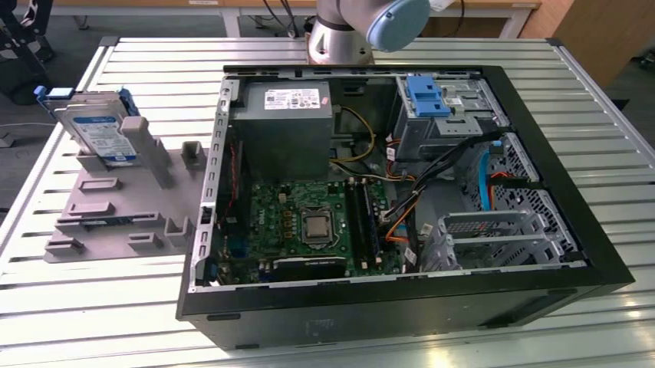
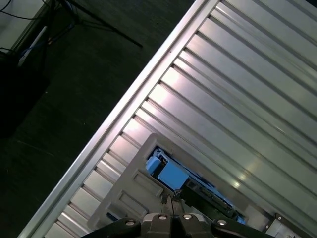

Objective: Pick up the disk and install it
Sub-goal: 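Pick up the disk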

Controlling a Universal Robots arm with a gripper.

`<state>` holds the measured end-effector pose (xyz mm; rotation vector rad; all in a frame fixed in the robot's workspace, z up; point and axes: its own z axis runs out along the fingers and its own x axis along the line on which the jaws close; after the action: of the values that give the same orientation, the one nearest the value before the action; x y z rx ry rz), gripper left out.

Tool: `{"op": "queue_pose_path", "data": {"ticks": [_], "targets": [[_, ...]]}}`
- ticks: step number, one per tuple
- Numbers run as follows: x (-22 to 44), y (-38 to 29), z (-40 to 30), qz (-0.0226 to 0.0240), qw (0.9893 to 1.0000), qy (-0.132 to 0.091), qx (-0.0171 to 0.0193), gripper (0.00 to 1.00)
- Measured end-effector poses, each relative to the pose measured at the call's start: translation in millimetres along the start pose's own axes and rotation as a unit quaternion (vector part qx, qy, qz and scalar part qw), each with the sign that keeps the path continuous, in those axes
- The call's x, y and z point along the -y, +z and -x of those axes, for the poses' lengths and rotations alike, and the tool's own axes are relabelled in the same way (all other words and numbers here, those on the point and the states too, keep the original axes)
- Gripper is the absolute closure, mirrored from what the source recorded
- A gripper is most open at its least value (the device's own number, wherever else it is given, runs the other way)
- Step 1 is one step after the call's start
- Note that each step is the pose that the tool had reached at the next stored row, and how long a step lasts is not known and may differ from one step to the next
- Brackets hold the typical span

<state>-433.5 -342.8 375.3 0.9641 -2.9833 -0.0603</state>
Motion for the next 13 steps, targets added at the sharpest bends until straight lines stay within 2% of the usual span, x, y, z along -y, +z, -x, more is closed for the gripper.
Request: {"op": "queue_pose_path", "data": {"ticks": [7, 13], "targets": [[0.0, 0.0, 0.0, 0.0001, 0.9997, -0.023, -0.0009, 0.89], [0.0, 0.0, 0.0, 0.0003, 0.9991, -0.042, -0.0016, 0.89]]}}
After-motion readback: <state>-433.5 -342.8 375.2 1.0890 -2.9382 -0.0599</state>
